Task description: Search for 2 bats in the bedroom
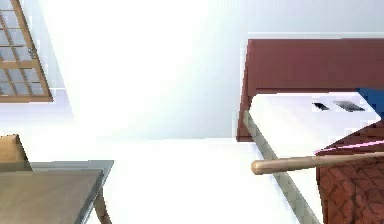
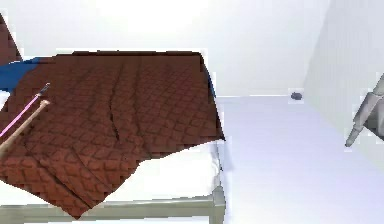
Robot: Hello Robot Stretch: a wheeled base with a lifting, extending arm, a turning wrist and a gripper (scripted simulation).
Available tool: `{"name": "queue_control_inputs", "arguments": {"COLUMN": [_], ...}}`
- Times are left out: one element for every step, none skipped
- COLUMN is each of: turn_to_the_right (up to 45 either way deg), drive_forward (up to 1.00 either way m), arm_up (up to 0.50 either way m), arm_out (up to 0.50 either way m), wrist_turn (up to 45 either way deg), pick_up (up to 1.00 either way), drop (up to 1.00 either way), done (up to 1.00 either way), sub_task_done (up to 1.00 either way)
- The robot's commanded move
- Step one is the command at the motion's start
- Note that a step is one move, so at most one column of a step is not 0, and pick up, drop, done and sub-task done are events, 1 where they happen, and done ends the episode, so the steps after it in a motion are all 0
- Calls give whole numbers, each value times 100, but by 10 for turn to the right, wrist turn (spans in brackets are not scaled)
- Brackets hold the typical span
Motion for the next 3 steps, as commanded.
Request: {"name": "queue_control_inputs", "arguments": {"turn_to_the_right": [0,-270,0], "drive_forward": [100,0,5], "arm_up": [0,0,0], "arm_out": [0,0,0], "wrist_turn": [0,0,0], "pick_up": [0,0,0], "drop": [0,0,0], "done": [0,0,0], "sub_task_done": [0,0,0]}}
